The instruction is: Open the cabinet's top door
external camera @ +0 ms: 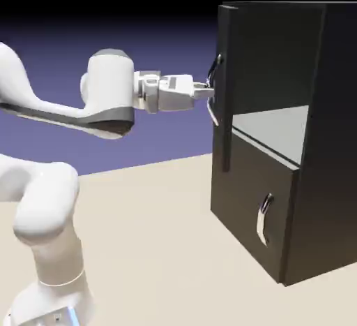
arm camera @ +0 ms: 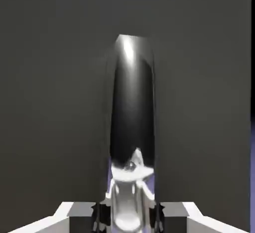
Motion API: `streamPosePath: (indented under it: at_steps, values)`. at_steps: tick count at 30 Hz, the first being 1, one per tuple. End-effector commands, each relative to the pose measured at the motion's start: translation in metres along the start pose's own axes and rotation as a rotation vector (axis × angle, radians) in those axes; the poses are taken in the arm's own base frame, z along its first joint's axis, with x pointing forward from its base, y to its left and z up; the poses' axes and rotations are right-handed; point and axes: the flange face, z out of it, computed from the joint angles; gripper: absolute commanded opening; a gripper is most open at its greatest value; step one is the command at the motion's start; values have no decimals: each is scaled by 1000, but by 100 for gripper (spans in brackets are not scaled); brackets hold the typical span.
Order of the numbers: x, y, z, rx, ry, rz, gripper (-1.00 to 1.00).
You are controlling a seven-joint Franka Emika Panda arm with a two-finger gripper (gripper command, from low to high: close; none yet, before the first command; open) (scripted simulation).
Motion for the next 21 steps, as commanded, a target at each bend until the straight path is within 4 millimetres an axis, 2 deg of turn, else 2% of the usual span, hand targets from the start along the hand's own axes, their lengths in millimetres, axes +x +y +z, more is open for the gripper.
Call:
streamPosePath:
  at_steps: [1,12,21]
  values:
    - [-1,-1,-3,-6,6,1,-100]
    - [-10,-9,-28,-59,59,1,-100]
    - [-28,-28,-71,-152,152,1,-100]
